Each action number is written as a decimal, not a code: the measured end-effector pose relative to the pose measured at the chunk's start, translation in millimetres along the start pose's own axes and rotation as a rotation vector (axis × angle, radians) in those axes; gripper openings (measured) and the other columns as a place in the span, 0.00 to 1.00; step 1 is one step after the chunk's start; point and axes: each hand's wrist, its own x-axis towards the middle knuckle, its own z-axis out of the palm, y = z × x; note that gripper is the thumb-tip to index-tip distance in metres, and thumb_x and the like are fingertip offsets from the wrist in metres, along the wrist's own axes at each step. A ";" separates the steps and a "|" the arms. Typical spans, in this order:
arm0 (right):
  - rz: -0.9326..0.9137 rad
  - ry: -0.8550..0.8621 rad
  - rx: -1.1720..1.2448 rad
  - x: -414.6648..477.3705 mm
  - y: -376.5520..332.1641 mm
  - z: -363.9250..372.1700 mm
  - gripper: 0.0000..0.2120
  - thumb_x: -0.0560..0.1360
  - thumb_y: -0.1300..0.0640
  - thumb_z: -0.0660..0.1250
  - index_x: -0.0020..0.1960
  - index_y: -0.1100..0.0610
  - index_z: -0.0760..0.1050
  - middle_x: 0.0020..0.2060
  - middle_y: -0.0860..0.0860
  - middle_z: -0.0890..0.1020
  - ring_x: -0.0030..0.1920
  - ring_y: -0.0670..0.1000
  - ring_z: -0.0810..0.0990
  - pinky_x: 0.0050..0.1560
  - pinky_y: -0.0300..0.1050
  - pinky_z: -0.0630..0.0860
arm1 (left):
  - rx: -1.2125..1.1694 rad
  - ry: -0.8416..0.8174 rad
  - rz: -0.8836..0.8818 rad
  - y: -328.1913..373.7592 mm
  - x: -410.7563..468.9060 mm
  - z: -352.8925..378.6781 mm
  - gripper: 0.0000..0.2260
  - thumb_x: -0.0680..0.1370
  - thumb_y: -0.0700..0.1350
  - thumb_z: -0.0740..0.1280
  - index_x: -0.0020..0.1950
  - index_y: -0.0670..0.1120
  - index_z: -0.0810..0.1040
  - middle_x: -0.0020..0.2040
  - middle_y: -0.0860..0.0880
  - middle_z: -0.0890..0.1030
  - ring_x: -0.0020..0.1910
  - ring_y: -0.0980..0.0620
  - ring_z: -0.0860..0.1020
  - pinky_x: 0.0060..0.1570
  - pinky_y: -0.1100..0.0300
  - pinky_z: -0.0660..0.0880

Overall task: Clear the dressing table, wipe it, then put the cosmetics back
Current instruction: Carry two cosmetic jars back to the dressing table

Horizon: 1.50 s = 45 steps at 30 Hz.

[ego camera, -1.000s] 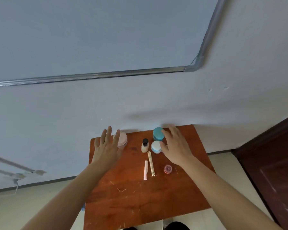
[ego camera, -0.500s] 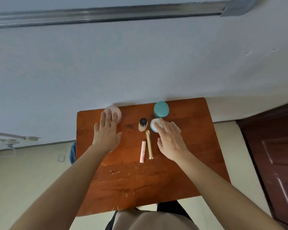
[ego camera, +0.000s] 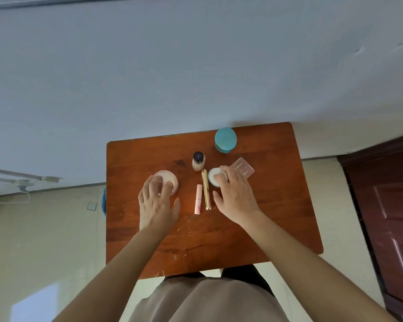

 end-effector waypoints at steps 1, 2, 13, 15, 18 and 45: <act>-0.006 0.003 0.005 -1.2 0.1 0.1 0.20 0.73 0.52 0.73 0.61 0.54 0.70 0.65 0.55 0.73 0.65 0.55 0.74 0.64 0.50 0.74 | -0.015 -0.004 -0.018 1.4 2.7 0.3 0.18 0.72 0.47 0.73 0.59 0.46 0.73 0.71 0.40 0.66 0.74 0.38 0.60 0.64 0.38 0.70; -0.013 0.004 0.013 -2.6 -0.4 0.5 0.20 0.72 0.53 0.73 0.60 0.54 0.70 0.63 0.55 0.73 0.63 0.55 0.75 0.63 0.49 0.75 | -0.025 -0.016 -0.034 3.0 6.1 0.8 0.18 0.72 0.47 0.73 0.59 0.46 0.73 0.73 0.39 0.63 0.76 0.38 0.57 0.65 0.40 0.69; -0.001 0.109 0.194 -8.2 -0.5 -18.6 0.24 0.70 0.56 0.76 0.61 0.53 0.69 0.56 0.53 0.74 0.52 0.51 0.79 0.46 0.39 0.81 | -0.164 0.067 -0.053 20.8 30.6 -28.6 0.23 0.73 0.45 0.73 0.65 0.47 0.70 0.70 0.46 0.71 0.69 0.45 0.68 0.57 0.52 0.75; 0.000 0.155 0.182 -7.2 1.2 -31.1 0.25 0.69 0.54 0.76 0.62 0.52 0.69 0.56 0.52 0.74 0.53 0.51 0.78 0.47 0.40 0.81 | -0.156 0.129 -0.002 24.5 34.4 -44.5 0.23 0.74 0.47 0.73 0.65 0.47 0.70 0.69 0.47 0.71 0.68 0.45 0.69 0.56 0.52 0.76; 0.036 0.226 0.136 -1.4 5.6 -58.6 0.27 0.71 0.53 0.74 0.67 0.53 0.68 0.58 0.53 0.73 0.53 0.50 0.77 0.49 0.41 0.81 | -0.151 0.239 0.090 32.0 44.1 -82.0 0.23 0.74 0.50 0.73 0.65 0.47 0.70 0.68 0.47 0.73 0.66 0.45 0.71 0.54 0.50 0.79; 0.761 1.125 -0.131 -375.1 9.8 -265.7 0.26 0.70 0.52 0.73 0.66 0.54 0.74 0.58 0.49 0.70 0.52 0.48 0.76 0.44 0.37 0.74 | -0.426 0.365 1.281 333.2 -130.3 -210.5 0.25 0.69 0.47 0.76 0.64 0.46 0.75 0.66 0.47 0.76 0.63 0.43 0.73 0.51 0.49 0.77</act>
